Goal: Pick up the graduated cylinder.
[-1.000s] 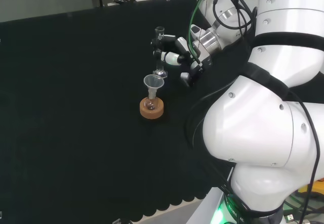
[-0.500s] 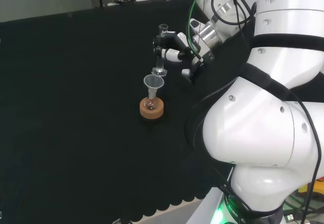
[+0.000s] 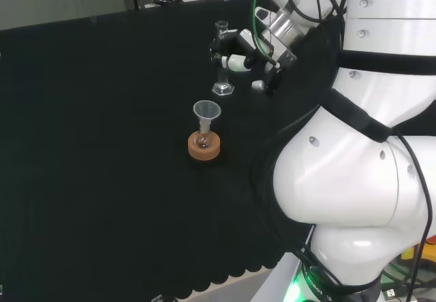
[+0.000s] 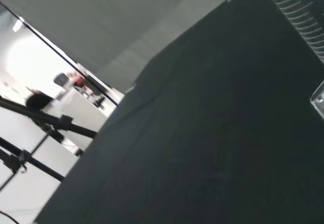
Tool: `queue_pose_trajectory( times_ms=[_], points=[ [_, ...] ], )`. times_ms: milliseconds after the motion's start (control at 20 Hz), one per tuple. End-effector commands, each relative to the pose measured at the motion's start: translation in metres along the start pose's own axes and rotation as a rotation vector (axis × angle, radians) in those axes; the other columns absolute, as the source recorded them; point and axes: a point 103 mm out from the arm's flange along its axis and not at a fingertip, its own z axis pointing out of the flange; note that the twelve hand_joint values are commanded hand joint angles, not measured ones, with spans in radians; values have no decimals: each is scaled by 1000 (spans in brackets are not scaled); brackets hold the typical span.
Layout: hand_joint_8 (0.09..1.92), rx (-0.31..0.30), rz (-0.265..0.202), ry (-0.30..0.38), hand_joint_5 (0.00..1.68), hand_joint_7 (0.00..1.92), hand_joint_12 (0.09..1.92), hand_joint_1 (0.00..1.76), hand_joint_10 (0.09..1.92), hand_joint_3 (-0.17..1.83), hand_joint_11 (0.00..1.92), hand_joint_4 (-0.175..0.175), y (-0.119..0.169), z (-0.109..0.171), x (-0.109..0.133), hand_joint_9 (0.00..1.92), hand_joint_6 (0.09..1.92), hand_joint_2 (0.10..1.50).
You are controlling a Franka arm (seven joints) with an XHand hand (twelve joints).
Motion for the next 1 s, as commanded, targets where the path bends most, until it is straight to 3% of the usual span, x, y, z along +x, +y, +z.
queue_pose_trajectory(
  times_ms=[50,150,300,750,1000],
  points=[
    [973,102,57,-167,912,974,860,1224,155,6,1129,-165,-30,-22,15,1308,1090,1140],
    [1048,106,80,-205,920,958,861,1243,151,4,1131,-173,-42,-26,22,1314,1077,1136],
    [1018,131,102,-236,959,986,859,1255,143,-3,1129,-175,-58,-29,32,1324,1024,1121],
    [995,204,115,-346,975,1002,854,1259,137,-3,1133,-175,-90,-44,63,1334,1001,1113],
    [993,313,142,-442,977,1004,852,1259,136,-2,1134,-175,-118,-43,77,1338,999,1112]
  ],
)
